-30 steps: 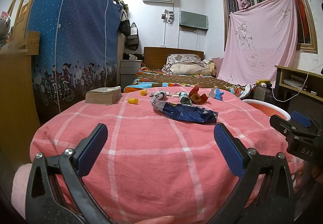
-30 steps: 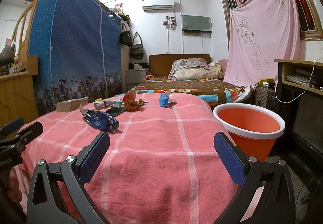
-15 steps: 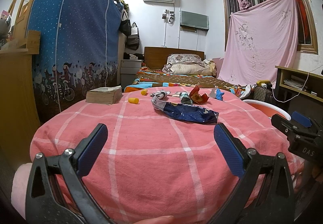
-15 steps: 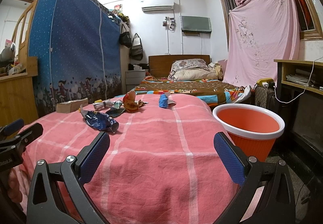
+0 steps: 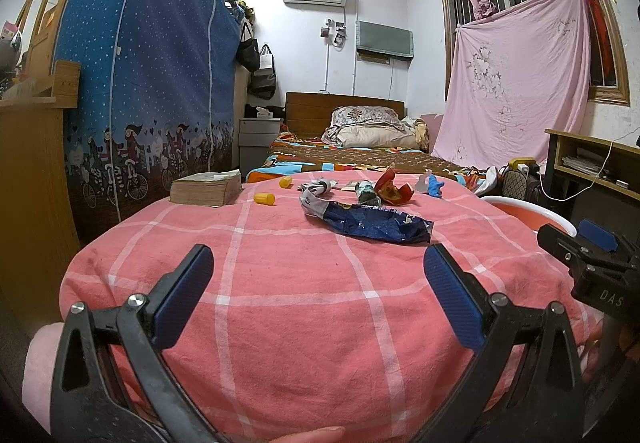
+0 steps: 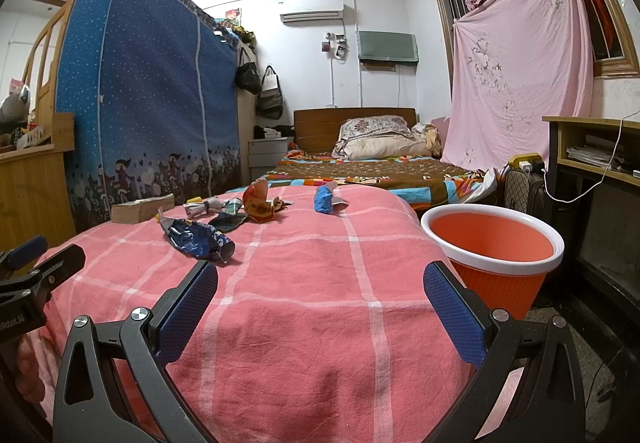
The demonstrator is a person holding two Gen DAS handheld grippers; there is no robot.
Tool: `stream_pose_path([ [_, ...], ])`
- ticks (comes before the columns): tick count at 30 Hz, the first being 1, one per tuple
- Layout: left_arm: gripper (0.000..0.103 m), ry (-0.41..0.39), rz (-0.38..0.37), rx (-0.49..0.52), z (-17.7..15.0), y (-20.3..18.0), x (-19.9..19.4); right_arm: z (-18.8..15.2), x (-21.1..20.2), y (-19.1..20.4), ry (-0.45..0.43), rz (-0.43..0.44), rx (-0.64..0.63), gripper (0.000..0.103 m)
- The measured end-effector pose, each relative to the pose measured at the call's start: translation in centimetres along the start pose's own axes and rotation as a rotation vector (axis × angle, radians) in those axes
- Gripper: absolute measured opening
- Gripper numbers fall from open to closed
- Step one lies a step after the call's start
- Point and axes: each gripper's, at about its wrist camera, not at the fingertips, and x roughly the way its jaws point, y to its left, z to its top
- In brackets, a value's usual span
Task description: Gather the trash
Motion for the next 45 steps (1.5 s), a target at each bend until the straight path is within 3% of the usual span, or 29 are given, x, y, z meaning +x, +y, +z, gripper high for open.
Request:
stream_pose_path([
  [37,0.089,0.025,-0.005,-0.003,-0.5,0.1,0.6,-0.7,0.2,-0.4,0.006,-0.013,0.010,0.103],
  [45,0.089,-0.015,0.018,0.011,2.3,0.3,1.9,1.4,0.1,-0.2,-0.013,-0.007,0.012,0.103],
])
